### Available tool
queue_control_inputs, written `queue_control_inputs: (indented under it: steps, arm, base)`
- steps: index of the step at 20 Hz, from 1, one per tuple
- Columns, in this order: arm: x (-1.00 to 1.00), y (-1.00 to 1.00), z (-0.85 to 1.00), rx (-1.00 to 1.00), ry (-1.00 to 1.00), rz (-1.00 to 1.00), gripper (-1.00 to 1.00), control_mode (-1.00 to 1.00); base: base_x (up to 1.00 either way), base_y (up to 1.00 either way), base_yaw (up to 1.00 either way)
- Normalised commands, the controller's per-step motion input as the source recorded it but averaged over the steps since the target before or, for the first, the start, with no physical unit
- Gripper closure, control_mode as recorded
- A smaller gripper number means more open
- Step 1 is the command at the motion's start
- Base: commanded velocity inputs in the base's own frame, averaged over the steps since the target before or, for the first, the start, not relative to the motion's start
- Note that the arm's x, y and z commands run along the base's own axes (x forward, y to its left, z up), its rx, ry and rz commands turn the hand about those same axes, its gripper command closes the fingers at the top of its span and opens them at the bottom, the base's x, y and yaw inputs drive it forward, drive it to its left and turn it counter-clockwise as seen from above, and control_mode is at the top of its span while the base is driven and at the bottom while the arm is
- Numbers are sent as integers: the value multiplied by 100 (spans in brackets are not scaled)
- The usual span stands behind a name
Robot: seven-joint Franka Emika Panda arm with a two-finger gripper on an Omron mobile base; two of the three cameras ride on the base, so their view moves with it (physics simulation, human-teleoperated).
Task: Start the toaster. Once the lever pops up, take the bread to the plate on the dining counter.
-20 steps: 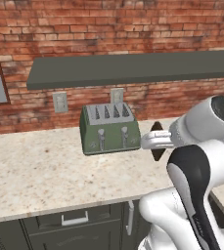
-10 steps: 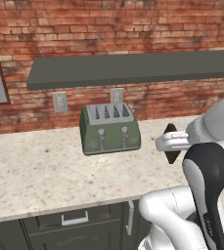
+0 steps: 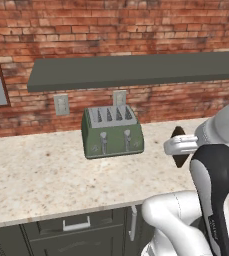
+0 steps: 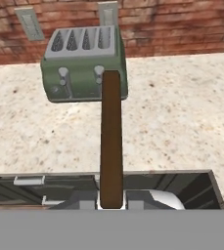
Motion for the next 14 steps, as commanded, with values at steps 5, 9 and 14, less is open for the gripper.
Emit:
queue_control_inputs:
  steps: [5, 9, 14]
  arm:
    - [-2, 0, 0, -2, 0, 0, 100, -100]
    - [0, 0, 0, 0, 0, 0, 100, -100]
    - [-1, 0, 0, -2, 0, 0, 100, -100]
  base:
    - [0, 0, 0]
    - [0, 0, 0]
    - [0, 0, 0]
